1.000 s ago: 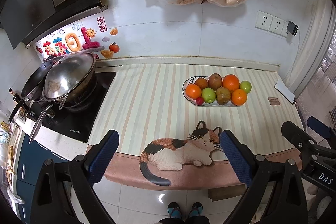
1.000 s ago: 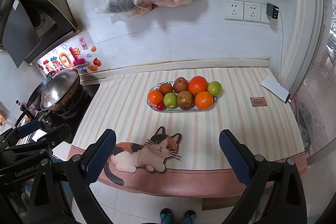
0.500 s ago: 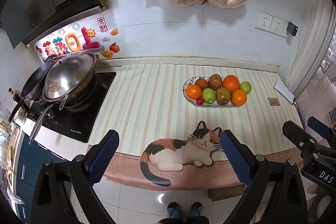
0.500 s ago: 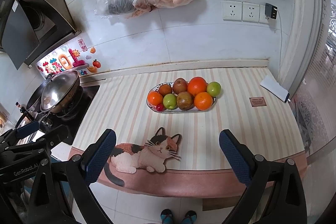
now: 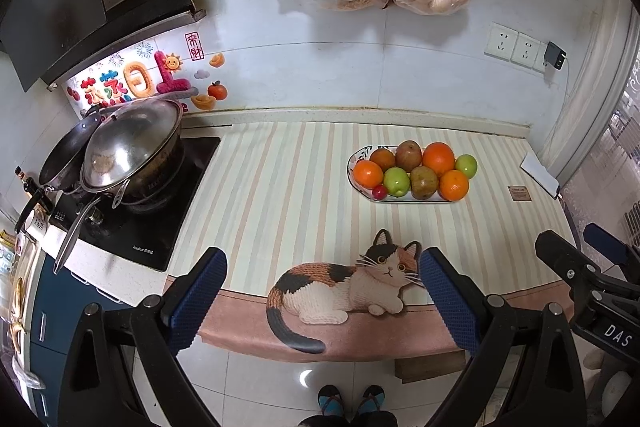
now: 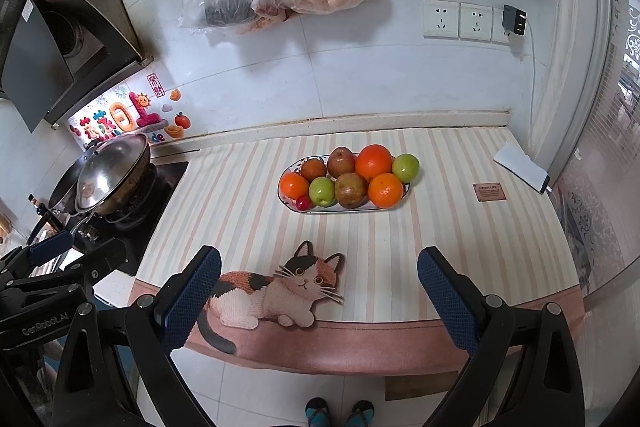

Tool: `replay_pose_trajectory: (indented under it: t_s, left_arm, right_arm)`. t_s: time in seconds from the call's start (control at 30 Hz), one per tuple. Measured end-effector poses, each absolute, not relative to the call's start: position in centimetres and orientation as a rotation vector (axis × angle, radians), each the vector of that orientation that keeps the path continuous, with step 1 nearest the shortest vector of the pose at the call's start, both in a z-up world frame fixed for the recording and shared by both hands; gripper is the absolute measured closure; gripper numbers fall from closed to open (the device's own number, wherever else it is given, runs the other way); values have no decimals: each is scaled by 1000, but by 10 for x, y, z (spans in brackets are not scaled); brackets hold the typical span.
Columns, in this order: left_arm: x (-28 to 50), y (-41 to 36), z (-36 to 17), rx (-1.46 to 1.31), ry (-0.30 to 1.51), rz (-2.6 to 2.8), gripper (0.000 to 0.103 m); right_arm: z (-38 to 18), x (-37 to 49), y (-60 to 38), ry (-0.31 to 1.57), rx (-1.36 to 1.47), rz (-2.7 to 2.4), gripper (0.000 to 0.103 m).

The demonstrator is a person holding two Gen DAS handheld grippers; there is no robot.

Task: Organize fruits

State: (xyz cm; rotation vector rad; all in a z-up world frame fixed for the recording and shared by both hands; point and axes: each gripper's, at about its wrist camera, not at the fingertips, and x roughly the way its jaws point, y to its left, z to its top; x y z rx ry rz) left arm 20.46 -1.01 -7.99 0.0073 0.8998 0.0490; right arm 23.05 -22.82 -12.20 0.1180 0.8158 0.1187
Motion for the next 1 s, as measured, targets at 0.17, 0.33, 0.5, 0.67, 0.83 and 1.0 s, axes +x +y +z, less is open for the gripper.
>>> replay_pose_trajectory:
  t_s: [0.17, 0.33, 0.5, 0.67, 0.83, 1.0]
  left_arm:
    - [204, -10, -79, 7, 898, 49, 4]
    - [204, -10, -79, 9, 896, 50, 4]
    - [203, -11, -78, 8, 895, 47, 4]
    - [202, -12, -77, 8, 895, 46, 4]
    - [202, -12, -78, 7, 895, 48, 4]
    - [201, -12, -77, 7, 896, 45, 4]
  right_arm:
    - [-122, 230, -227, 821, 114, 115, 2]
    - [-121, 230, -227, 814, 113, 114, 2]
    - [-119, 229, -227, 808, 114, 114, 2]
    - [-119, 229, -227, 810, 115, 113, 2]
    - [-119, 228, -226, 809, 113, 114, 2]
    - [-118, 227, -226, 808, 116, 112, 2]
